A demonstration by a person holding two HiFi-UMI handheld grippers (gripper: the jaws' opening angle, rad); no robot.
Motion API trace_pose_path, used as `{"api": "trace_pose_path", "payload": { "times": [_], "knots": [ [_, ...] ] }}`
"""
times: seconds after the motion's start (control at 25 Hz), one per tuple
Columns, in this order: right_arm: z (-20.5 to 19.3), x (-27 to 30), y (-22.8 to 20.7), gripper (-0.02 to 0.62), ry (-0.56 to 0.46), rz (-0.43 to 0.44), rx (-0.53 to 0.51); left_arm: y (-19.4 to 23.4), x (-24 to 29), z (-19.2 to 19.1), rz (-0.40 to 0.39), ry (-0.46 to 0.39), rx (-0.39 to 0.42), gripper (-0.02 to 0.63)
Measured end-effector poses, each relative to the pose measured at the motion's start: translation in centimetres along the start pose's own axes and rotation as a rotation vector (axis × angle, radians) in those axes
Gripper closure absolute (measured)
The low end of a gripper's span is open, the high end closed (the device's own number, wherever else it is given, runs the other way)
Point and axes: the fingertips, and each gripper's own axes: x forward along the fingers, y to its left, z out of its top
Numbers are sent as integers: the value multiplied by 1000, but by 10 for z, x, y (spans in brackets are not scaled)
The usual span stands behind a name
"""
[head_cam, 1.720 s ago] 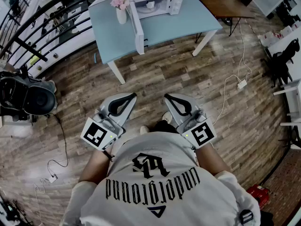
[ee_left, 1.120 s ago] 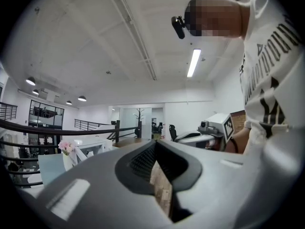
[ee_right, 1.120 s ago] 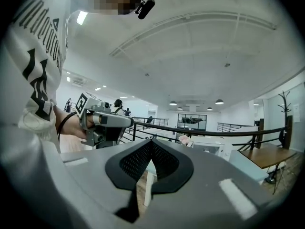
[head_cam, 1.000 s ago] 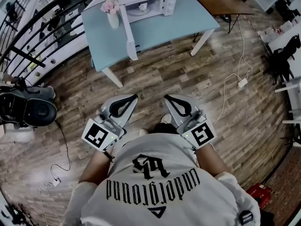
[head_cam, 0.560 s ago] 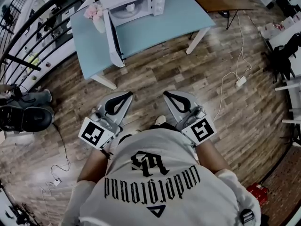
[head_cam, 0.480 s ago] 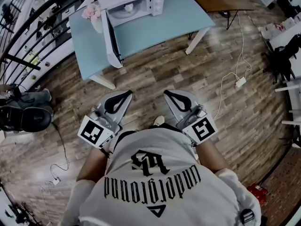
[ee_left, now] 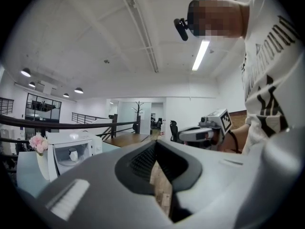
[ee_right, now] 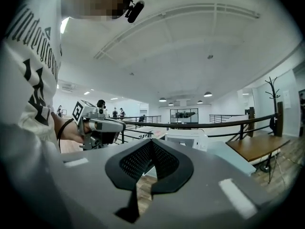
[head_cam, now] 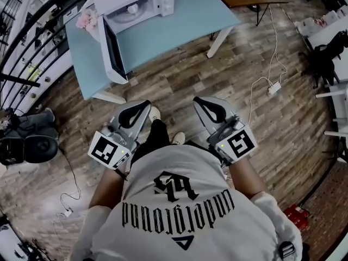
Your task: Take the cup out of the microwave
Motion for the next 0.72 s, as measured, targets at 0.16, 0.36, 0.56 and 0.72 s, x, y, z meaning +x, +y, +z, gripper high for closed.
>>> {"api": "trace_pose_path", "payload": {
  "times": [0.16,0.36,0.56,0.72],
  "knots": [
    [-1,4,-18,592,17,-35,-6,16,20,1,-19,-13,-6,555],
    [-3,21,-36,592,42,-51,-25,42,41,1,-40,-24,-10,555],
    [2,63,-51,592,30,-39,-5,80,50,7,-44,-31,4,555],
    [9,114,-66,592,24,-14,-11,117,57,13,-44,-1,8,555]
  ]
}}
